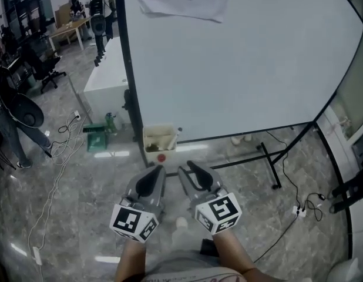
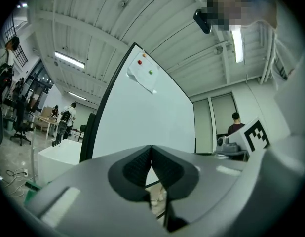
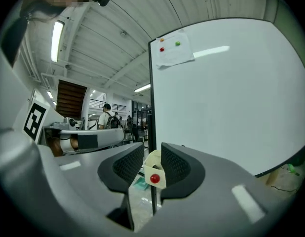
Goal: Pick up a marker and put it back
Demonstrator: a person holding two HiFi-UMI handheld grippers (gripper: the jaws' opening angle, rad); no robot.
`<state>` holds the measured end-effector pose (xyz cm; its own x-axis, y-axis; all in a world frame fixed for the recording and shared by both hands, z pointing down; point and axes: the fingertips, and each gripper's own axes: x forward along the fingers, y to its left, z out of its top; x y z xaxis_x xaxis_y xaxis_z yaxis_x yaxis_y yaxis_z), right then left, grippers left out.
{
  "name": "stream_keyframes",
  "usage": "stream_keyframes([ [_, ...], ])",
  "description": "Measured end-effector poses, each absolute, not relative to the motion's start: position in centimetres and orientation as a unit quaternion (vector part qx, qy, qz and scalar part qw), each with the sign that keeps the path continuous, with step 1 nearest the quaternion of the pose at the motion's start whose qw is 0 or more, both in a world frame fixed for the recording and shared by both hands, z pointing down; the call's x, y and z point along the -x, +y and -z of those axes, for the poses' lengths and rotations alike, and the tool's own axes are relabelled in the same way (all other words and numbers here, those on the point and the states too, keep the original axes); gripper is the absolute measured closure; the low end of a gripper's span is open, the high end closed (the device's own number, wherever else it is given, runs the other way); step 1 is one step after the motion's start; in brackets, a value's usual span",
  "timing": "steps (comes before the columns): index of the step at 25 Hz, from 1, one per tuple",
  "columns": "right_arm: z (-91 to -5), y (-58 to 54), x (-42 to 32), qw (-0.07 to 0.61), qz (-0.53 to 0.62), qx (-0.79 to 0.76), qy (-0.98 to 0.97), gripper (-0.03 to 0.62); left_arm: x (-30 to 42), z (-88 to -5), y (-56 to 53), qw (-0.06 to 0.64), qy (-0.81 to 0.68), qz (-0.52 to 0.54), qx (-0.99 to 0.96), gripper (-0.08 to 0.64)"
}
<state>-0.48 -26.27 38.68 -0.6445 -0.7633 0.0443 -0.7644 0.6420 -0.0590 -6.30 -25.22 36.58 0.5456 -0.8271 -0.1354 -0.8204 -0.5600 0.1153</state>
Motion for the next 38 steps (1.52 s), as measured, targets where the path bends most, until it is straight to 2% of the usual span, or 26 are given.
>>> stream_keyframes([
  [4,-39.4,-31.6,0.5,0.016,-0.063,-0.419,-0.906,0.466,6.4,-36.5,-29.6,0.023,-0.480,0.081,-0.873,0.560],
  [9,-41.4,-37.1,1.2,0.040,-0.106,-0.408,-0.906,0.448,6.9,-36.1,-34.4,0.022,-0.498,0.083,-0.863,0.560],
  [13,-43.8,-39.2,2.3,0.070,-0.137,-0.392,-0.907,0.452,7.5,-36.3,-37.0,0.024,-0.509,0.082,-0.857,0.560],
  [15,-44.0,-39.1,2.7,0.072,-0.141,-0.379,-0.912,0.502,8.0,-36.6,-37.5,0.030,-0.514,0.081,-0.854,0.560],
  [24,-41.4,-38.0,4.6,0.040,-0.138,-0.336,-0.931,0.528,9.5,-36.5,-38.4,0.036,-0.508,0.082,-0.857,0.560],
  [33,-31.3,-36.6,2.9,-0.070,-0.031,-0.358,-0.930,0.528,8.5,-32.3,-37.6,-0.015,-0.474,0.103,-0.875,0.560],
  [38,-29.7,-35.9,2.5,-0.083,-0.003,-0.363,-0.928,0.528,8.0,-31.0,-37.0,-0.041,-0.461,0.110,-0.880,0.561],
])
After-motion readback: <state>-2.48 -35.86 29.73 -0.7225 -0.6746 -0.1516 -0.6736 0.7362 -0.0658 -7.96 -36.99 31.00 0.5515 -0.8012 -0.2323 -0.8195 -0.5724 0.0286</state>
